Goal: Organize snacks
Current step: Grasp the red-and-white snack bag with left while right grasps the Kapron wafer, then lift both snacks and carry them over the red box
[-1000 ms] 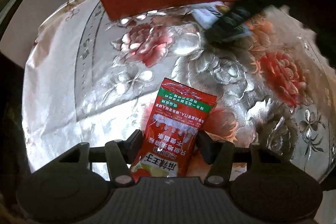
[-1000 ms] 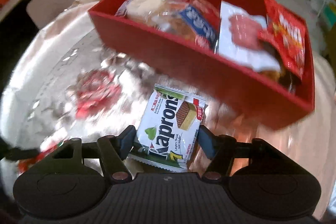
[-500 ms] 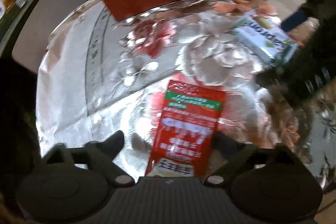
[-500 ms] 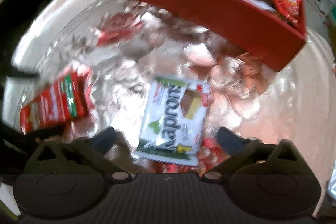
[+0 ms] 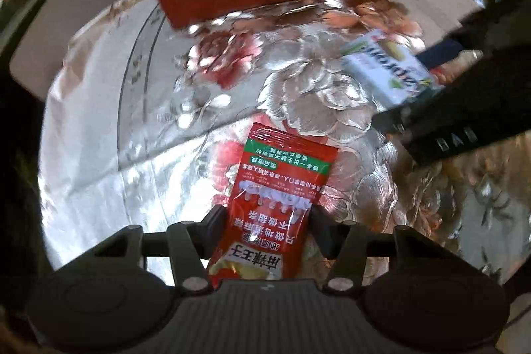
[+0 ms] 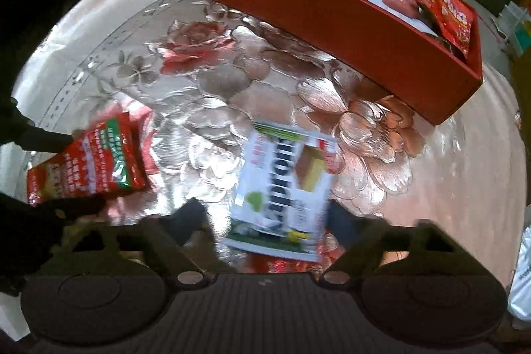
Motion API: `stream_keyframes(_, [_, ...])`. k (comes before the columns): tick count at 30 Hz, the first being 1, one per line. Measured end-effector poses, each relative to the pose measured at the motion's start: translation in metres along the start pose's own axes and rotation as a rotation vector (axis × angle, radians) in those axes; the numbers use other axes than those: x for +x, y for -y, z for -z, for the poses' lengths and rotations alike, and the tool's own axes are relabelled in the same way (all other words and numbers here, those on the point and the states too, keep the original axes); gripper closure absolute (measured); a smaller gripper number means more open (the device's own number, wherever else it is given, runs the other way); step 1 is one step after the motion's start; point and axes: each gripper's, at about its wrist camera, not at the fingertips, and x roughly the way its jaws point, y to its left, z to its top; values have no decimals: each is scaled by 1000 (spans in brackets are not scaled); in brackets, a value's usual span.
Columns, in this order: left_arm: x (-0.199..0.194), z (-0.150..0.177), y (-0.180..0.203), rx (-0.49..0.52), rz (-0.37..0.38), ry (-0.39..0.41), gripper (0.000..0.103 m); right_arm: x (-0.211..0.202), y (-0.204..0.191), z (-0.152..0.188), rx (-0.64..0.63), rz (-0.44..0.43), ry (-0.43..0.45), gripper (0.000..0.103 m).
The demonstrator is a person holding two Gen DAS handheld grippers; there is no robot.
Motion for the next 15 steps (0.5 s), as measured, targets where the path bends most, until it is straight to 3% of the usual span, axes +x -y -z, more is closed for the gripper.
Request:
stream_keyframes(2, [-2,-3,0,-11,16,-5,56,-3,-1,-1,18,-22,3,37])
stream_keyframes(8, [-16,-16,-20,-106,74,45,57,-12,7,1,79,-55,17,37])
stream_keyframes(15, [-37,-43,-34,-191,95,141,57,-46,27,-18,160,-90,164,38])
